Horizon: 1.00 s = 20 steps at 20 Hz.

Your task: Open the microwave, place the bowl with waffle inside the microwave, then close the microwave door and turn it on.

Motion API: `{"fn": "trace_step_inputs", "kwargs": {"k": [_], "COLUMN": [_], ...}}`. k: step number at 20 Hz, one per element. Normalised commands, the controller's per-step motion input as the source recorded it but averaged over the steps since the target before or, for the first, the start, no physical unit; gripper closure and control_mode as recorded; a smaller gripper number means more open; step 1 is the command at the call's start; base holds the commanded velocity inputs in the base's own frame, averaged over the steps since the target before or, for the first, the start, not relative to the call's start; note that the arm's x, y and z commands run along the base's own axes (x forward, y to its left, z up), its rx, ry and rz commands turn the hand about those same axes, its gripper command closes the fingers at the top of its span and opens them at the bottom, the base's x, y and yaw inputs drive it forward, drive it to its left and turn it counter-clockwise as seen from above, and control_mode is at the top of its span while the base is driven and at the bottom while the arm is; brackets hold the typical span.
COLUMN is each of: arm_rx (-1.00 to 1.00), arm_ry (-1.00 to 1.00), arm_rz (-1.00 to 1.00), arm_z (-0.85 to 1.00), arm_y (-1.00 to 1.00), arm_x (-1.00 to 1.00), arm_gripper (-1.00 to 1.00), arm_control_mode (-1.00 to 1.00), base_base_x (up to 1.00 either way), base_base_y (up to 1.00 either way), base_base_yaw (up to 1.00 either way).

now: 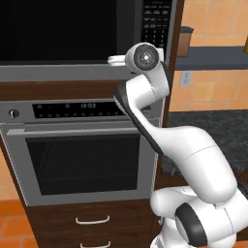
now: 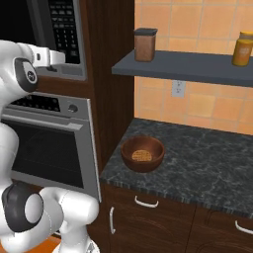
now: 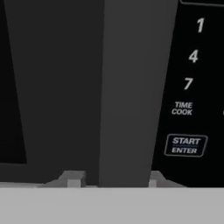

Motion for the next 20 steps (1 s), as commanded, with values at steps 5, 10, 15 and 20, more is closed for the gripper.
{"fn": "trace_step_inputs", "kwargs": {"k": [5,10,15,20], "arm_rx": [0.04,0.02,0.00,0.01], "arm_ry": [0.03,0.05,0.08,0.05], "arm_rz": [0.00,0.05,0.12,0.14], "arm_z": [-0.29,0.00,-0.02,-0.10], "arm_y": [0.63,0.77,0.98,0.96], "arm_x": [0.17,-0.07,-0.15,-0.09], "arm_gripper": [1.00,1.00,1.00,1.00], "arm_control_mode": [-1.00,-1.00,-1.00,-1.00], "base_base_x": [0.00,0.00,0.00,0.00], "base_base_y": [0.00,0.00,0.00,0.00], "base_base_yaw": [0.00,0.00,0.00,0.00]}}
